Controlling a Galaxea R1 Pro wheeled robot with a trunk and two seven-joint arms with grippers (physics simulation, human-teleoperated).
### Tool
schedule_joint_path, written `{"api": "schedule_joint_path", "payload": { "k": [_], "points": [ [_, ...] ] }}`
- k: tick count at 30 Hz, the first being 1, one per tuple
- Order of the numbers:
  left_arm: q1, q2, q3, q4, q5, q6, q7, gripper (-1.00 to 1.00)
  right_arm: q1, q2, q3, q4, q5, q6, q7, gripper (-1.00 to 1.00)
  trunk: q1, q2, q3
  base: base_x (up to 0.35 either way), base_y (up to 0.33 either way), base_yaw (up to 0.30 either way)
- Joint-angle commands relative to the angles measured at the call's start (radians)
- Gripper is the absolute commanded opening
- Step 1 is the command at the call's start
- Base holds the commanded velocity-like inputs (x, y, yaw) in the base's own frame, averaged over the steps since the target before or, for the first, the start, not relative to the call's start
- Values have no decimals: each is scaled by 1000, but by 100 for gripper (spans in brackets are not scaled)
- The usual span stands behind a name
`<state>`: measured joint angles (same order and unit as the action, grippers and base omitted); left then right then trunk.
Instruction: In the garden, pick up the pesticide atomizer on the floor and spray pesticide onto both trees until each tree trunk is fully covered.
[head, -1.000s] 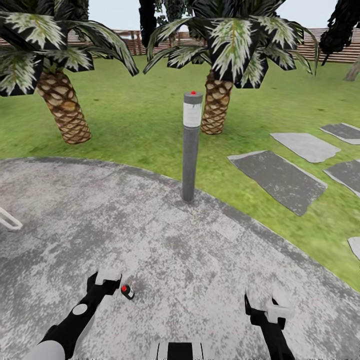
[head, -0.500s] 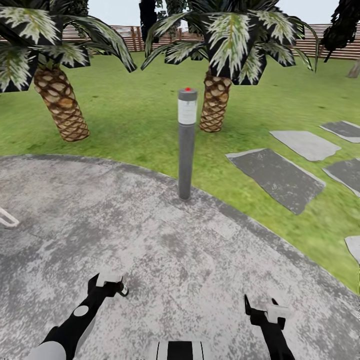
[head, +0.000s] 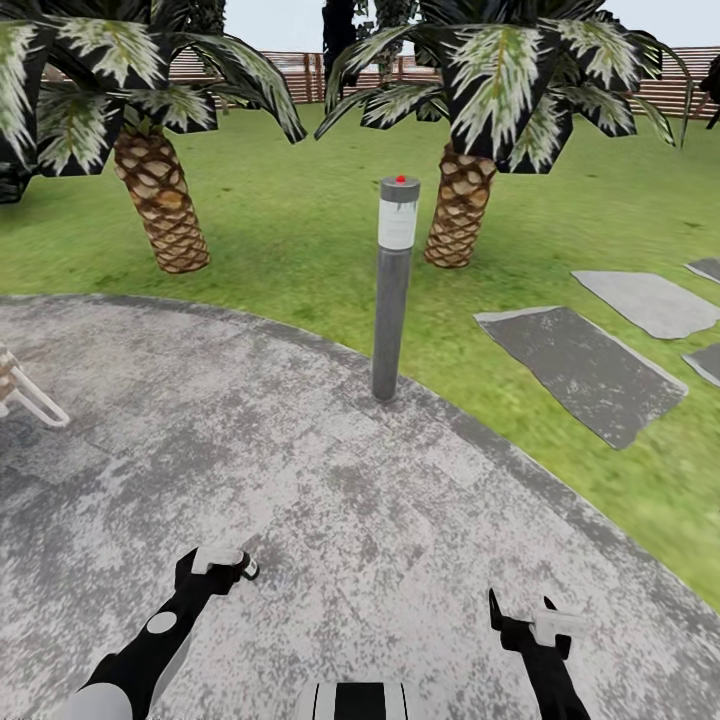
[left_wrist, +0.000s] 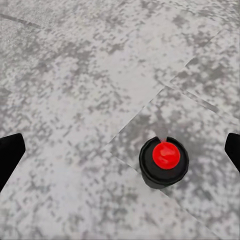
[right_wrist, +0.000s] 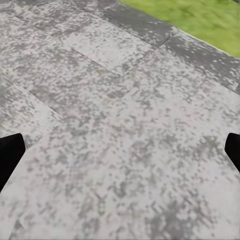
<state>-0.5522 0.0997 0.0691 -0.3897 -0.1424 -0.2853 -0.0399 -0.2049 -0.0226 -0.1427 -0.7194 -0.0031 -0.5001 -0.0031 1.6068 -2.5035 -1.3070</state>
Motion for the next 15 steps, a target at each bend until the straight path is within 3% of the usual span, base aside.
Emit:
{"api": "schedule_joint_path", "payload": {
  "k": [1, 15],
  "points": [
    [0, 0, 0, 0, 0, 0, 0, 100, 0, 0, 0, 0, 0, 0, 0, 100, 0, 0, 0, 2, -4, 15],
    [0, -2, 0, 0, 0, 0, 0, 100, 0, 0, 0, 0, 0, 0, 0, 100, 6, -3, -65, 0, 0, 2]
  ]
}}
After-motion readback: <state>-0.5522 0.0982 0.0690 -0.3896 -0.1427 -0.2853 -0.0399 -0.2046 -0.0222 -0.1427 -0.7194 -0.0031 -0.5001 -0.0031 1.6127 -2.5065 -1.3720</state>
